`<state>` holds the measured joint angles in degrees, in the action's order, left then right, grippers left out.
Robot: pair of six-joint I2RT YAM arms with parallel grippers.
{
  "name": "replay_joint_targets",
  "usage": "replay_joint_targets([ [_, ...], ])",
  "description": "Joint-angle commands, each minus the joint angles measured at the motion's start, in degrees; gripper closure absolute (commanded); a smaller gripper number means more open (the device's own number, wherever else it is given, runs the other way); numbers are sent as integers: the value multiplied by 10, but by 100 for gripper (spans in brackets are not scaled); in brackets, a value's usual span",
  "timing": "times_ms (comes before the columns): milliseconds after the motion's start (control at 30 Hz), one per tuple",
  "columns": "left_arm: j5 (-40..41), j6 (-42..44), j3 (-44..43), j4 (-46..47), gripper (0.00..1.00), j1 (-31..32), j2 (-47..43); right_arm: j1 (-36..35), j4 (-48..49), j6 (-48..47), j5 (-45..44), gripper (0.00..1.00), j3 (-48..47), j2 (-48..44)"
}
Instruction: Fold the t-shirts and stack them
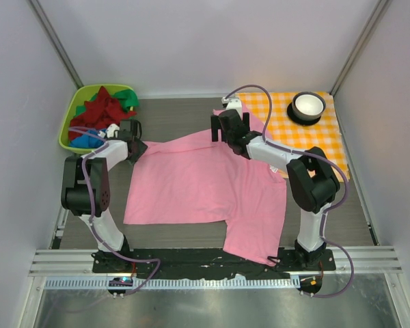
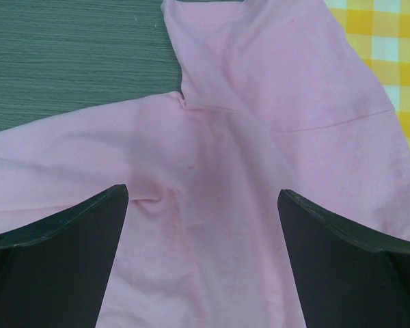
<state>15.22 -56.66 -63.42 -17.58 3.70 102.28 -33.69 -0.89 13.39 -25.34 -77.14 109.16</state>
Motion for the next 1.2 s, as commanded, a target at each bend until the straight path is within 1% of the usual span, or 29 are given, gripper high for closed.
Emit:
replay_joint_targets([
  [0,31,-5,8,40,53,3,8,-4,25,-6,-5,2,-3,-1],
  [67,34,-6,8,43,55,3,13,-3,23,-6,-4,2,-3,1],
  [133,39,-6,8,46,60,3,13,-4,22,-6,-4,3,-3,1],
  [167,42,-6,9,48,65,3,10,-4,22,-5,-3,3,-2,1],
  [233,55,-2,9,56,68,5,7,-4,22,-6,-4,3,-1,0],
  [267,59,-1,8,55,74,5,7,-4,22,-6,-5,3,-1,-1],
  [333,64,5,0,55,82,5,7,-4,22,-7,-6,3,-2,-2],
  [367,65,6,-3,55,93,5,6,-3,22,-7,-8,2,-1,-3],
  [400,67,7,-5,55,98,6,6,-4,22,-6,-8,3,-1,-3],
  [433,72,8,-7,55,100,6,5,-4,21,-6,-7,3,-1,-4],
  [700,73,9,-15,79,100,20,-18,-5,20,-6,-9,3,-2,-4],
  [800,75,11,-27,91,100,31,-37,-4,19,-9,-10,2,-2,-7],
  [900,72,11,-58,86,100,32,-35,-4,19,-8,-11,2,0,-10],
  [1033,80,17,-127,67,100,32,-8,-5,20,-5,-10,3,3,-12],
  [1167,95,24,-187,28,100,32,58,-5,21,-5,-21,2,5,-12],
])
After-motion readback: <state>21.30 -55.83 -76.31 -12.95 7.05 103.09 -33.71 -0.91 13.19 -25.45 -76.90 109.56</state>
